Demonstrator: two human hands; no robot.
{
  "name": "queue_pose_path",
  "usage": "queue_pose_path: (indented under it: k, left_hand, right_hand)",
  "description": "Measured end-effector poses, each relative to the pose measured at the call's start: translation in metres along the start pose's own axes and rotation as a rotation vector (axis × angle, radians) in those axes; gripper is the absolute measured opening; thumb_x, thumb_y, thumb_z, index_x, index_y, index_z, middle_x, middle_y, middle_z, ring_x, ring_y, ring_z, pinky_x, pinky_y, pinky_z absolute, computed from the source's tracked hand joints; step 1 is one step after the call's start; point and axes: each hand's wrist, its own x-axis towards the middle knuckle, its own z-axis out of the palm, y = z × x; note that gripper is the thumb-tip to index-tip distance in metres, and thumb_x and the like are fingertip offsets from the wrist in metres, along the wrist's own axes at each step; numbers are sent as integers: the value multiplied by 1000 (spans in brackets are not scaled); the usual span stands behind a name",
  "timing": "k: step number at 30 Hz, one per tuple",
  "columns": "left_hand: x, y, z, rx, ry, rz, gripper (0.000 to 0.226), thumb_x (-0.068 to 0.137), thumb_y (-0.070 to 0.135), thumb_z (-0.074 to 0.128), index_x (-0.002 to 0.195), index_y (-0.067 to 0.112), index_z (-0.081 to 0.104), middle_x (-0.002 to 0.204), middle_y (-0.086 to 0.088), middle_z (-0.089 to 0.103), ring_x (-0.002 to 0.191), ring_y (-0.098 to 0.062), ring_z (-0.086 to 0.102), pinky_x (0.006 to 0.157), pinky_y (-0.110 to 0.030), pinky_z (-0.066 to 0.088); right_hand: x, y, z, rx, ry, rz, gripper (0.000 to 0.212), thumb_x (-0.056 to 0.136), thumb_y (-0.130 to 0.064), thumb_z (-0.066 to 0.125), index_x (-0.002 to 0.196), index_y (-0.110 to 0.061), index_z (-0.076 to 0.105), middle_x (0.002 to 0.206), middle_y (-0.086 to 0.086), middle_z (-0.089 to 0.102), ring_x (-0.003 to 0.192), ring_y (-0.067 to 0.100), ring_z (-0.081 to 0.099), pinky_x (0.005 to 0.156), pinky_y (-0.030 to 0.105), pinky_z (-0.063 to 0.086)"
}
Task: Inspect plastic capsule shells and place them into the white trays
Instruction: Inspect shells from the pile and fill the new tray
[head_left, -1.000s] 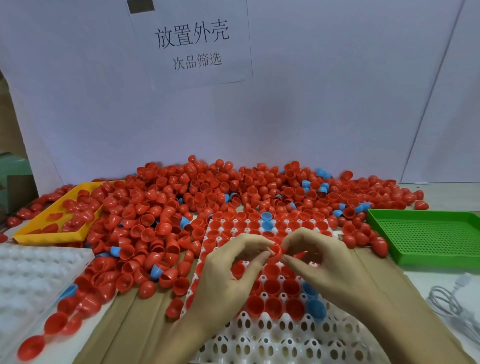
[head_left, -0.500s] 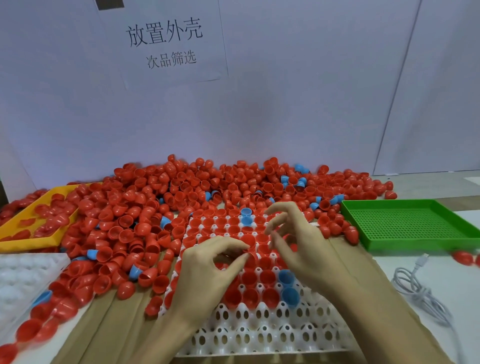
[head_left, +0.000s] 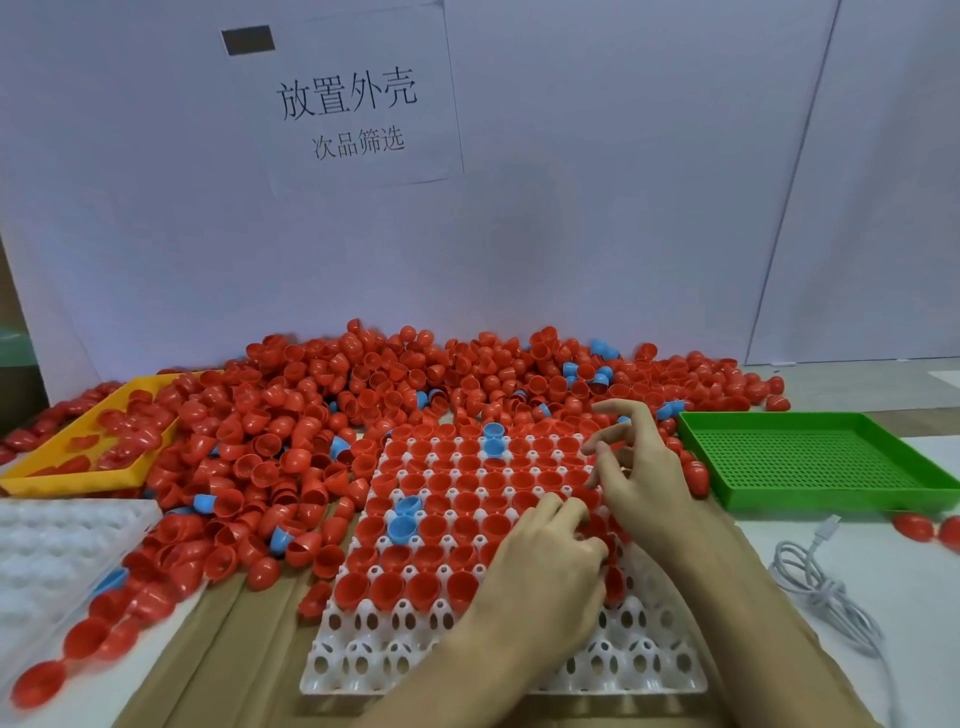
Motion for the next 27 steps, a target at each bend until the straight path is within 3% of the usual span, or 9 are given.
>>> queue_pose_path:
  k: [5, 8, 11, 18, 24, 27]
  left_hand:
    - [-4, 4, 1, -9, 12, 83, 26, 106, 26, 51, 111, 15, 75, 115, 3, 67, 105, -11, 56, 97, -26, 50]
    - [-9, 2, 3, 2, -35, 154, 36, 106, 36, 50, 108, 16, 80, 111, 4, 72, 102, -12, 63, 95, -30, 53]
    - [-12, -2, 6, -13, -45, 161, 41, 108, 41, 47, 113, 17, 80, 116, 4, 72, 105, -11, 63, 98, -30, 52]
    - [-13, -11, 4, -121, -59, 162, 29, 105, 33, 59, 124, 21, 77, 129, 6, 69, 118, -6, 60, 106, -25, 48]
    - [-2, -19, -1, -383, -91, -25, 28, 101, 44, 63, 116, 25, 78, 113, 21, 67, 109, 5, 59, 96, -14, 49]
    - [24, -40, -15, -428, -46, -84, 20, 100, 39, 65, 107, 27, 79, 101, 21, 71, 101, 1, 65, 89, -16, 51]
  right_hand:
    - [2, 4, 1, 18, 18, -13, 41, 101, 3, 55, 123, -31, 51, 91, -1, 71, 64, 14, 71, 59, 27, 57]
    - [3, 6, 3, 20, 11, -7, 41, 102, 2, 55, 124, -32, 51, 92, -1, 71, 64, 14, 72, 58, 21, 53]
    - [1, 7, 4, 7, -7, -2, 41, 103, 0, 55, 125, -34, 51, 94, -3, 70, 65, 14, 72, 57, 19, 52]
    - [-1, 6, 5, 14, -22, -14, 42, 101, 5, 53, 126, -29, 52, 90, -2, 70, 62, 16, 70, 53, 20, 51]
    - [-3, 4, 5, 19, -34, -24, 43, 101, 4, 54, 127, -30, 52, 90, -3, 69, 63, 17, 71, 54, 24, 55]
    - [-2, 3, 6, 12, -34, -18, 43, 100, 3, 56, 126, -31, 53, 90, -3, 69, 64, 16, 70, 55, 26, 55]
